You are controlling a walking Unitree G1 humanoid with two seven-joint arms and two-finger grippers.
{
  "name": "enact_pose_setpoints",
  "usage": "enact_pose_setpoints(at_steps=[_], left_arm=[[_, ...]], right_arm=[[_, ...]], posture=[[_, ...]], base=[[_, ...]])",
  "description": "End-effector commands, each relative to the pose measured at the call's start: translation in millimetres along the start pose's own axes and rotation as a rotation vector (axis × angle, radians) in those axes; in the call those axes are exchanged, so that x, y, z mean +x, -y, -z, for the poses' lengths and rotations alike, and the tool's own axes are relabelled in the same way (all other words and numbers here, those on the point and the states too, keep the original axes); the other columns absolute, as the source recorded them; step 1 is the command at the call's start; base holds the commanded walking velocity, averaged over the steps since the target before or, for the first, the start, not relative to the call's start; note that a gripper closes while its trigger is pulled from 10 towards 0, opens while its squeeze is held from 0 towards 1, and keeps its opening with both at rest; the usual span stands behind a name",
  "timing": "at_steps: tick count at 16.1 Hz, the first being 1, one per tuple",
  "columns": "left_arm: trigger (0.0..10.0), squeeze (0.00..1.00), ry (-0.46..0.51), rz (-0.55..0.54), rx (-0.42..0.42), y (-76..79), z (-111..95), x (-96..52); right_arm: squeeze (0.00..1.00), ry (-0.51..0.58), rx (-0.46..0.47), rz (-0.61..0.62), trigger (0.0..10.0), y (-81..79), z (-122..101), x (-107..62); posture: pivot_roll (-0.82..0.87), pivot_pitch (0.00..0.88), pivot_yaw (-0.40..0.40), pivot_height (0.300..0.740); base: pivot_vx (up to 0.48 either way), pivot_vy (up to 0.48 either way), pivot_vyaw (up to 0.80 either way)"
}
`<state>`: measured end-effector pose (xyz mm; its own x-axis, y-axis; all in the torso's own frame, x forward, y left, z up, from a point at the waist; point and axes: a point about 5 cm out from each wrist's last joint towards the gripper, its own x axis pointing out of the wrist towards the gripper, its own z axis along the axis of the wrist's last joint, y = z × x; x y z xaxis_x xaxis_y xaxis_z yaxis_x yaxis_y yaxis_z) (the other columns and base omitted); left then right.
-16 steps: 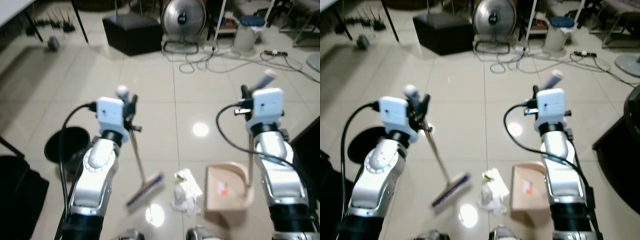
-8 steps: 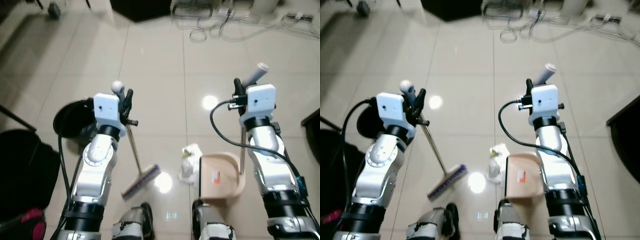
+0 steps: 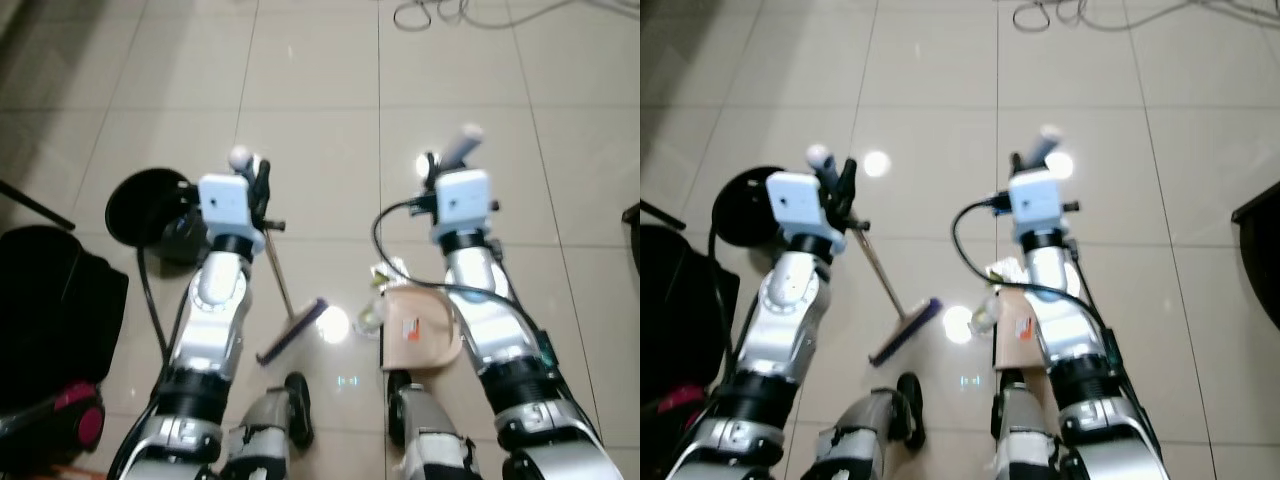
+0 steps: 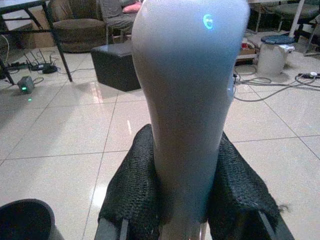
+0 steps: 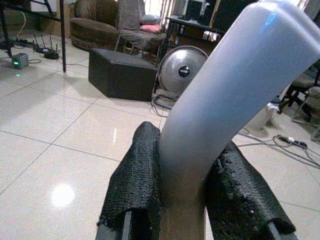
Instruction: Sweep floor
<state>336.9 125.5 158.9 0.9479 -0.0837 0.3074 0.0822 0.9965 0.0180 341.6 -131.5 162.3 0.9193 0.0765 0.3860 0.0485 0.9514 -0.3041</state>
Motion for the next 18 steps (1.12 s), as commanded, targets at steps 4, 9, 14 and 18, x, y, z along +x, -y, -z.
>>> enact_pose_setpoints(at_steps=[4, 9, 14, 18], left_arm=[[10.0, 0.0, -0.03, -0.049, -0.059, 28.7, 12.8, 11.0], [10.0, 0.0, 0.022, -0.05, -0.281, 63.6, -1.7, 17.2], [10.0, 0.0, 0.148, 0.011, -0.303, 54.6, -25.7, 25.6], [10.0, 0.0, 0.213, 0.075, -0.095, 24.9, -31.0, 30.4]], right_arm=[[0.0, 0.041, 0.005, -0.026, 10.0, -23.6, -8.9, -0.9], [0.0, 0.029, 0.013, -0.01, 10.0, -25.6, -8.1, -0.5], [0.0, 0.034, 0.025, -0.026, 10.0, -29.1, -9.4, -0.6], [0.0, 0.02, 0.028, -0.032, 10.0, -32.1, -6.6, -6.2]], posture=[[0.01, 0.414, 0.113, 0.74], [0.01, 0.403, 0.108, 0.74], [0.01, 0.384, 0.103, 0.74], [0.01, 0.385, 0.11, 0.74]], base=[[0.0, 0.0, 0.0], [0.0, 0.0, 0.0], [0.0, 0.0, 0.0], [0.0, 0.0, 0.0]])
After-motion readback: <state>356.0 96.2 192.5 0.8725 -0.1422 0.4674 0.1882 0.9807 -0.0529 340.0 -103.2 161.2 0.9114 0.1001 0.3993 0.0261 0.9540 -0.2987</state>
